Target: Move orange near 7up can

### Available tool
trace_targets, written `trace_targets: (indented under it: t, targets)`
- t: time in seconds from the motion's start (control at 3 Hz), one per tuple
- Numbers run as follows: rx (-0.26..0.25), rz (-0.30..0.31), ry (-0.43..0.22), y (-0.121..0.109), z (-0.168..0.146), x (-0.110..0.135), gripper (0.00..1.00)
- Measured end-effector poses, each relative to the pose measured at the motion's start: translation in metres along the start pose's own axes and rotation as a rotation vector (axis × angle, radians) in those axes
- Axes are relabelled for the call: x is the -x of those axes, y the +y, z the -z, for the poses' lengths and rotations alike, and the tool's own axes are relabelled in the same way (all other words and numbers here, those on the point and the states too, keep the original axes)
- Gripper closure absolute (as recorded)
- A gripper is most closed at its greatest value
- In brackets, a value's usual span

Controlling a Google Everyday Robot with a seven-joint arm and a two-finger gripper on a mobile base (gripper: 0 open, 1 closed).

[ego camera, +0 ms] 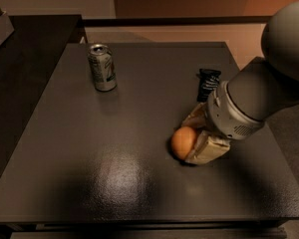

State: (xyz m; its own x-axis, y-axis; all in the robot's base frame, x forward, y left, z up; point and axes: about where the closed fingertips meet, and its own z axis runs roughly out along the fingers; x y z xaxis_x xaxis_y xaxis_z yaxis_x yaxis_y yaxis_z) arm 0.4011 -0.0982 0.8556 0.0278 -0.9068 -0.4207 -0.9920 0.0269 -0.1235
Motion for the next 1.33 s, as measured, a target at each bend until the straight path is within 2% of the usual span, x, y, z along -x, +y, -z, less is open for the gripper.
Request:
trace_targets:
  t: [0.33,0.67,1.33]
  targets:
    - [-0.031,-0.003,-0.012,-0.011,0.013,0.013,0.90]
    - [-0.070,-0.053,-0.006,-0.039,0.025,0.026,1.00]
    - [-0.118,-0.237,-0.005,-0.102,0.024,0.050,1.00]
